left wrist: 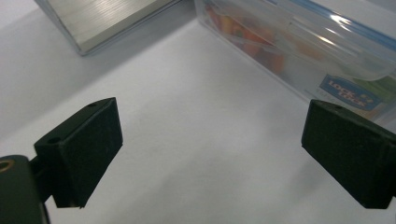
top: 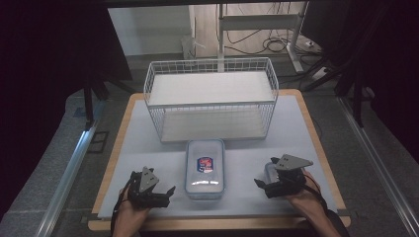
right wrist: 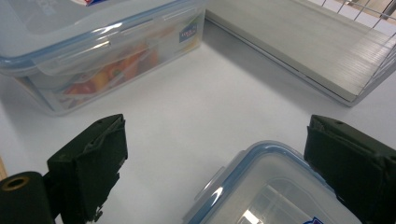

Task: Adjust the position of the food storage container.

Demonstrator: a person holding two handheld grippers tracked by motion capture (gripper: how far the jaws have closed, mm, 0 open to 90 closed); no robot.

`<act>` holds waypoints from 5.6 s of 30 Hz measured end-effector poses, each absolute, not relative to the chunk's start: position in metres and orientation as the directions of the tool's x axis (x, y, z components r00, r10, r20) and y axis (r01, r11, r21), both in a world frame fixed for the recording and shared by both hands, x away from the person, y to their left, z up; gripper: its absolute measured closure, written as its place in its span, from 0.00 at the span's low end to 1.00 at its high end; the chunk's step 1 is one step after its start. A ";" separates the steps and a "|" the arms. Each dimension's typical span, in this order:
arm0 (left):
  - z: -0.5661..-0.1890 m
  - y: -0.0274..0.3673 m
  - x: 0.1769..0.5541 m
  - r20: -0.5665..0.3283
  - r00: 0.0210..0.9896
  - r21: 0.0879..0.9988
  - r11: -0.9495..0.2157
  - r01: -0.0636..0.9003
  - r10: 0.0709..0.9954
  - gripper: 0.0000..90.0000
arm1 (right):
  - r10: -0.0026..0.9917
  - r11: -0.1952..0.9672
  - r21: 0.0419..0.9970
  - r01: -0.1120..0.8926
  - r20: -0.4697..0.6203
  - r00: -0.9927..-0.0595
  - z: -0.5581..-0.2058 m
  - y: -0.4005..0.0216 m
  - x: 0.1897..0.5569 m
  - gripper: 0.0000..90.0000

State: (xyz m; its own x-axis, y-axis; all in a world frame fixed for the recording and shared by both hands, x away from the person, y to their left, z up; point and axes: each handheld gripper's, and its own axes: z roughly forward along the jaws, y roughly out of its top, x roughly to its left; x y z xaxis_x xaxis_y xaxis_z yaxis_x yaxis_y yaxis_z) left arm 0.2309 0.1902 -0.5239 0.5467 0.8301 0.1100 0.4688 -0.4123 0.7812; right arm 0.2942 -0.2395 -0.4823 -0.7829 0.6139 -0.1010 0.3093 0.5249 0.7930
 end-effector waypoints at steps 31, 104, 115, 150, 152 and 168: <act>-0.517 0.191 0.235 -0.088 0.576 0.792 -0.294 0.535 0.813 0.33 | 0.645 0.523 0.772 0.361 -0.082 -0.760 -0.488 -0.245 0.302 0.07; -0.509 0.146 0.375 -0.086 0.671 0.772 -0.376 0.512 0.737 1.00 | 0.457 0.608 0.701 0.373 0.075 -0.886 -0.496 -0.196 0.258 0.96; -0.510 0.157 0.346 -0.144 0.647 0.768 -0.328 0.551 0.749 1.00 | 0.527 0.583 0.686 0.436 0.089 -0.845 -0.497 -0.203 0.264 0.99; -0.512 0.181 0.269 -0.200 0.551 0.742 -0.243 0.625 0.810 1.00 | 0.711 0.498 0.676 0.543 0.041 -0.702 -0.486 -0.183 0.337 0.95; -0.515 0.177 0.272 -0.172 0.556 0.728 -0.275 0.628 0.813 1.00 | 0.715 0.483 0.683 0.548 0.054 -0.697 -0.481 -0.188 0.335 0.94; -0.510 0.158 0.253 -0.113 0.572 0.707 -0.338 0.621 0.813 1.00 | 0.695 0.552 0.641 0.533 -0.001 -0.719 -0.490 -0.185 0.318 0.99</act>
State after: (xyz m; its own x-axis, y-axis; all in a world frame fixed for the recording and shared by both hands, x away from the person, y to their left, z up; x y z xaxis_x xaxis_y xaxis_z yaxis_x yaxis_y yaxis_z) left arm 0.2535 0.1584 -0.5098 0.5715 0.8127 -0.1134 0.6208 -0.3378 0.7075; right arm 0.3180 -0.1848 -0.4903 -0.7192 0.6948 -0.0013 0.5326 0.5525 0.6412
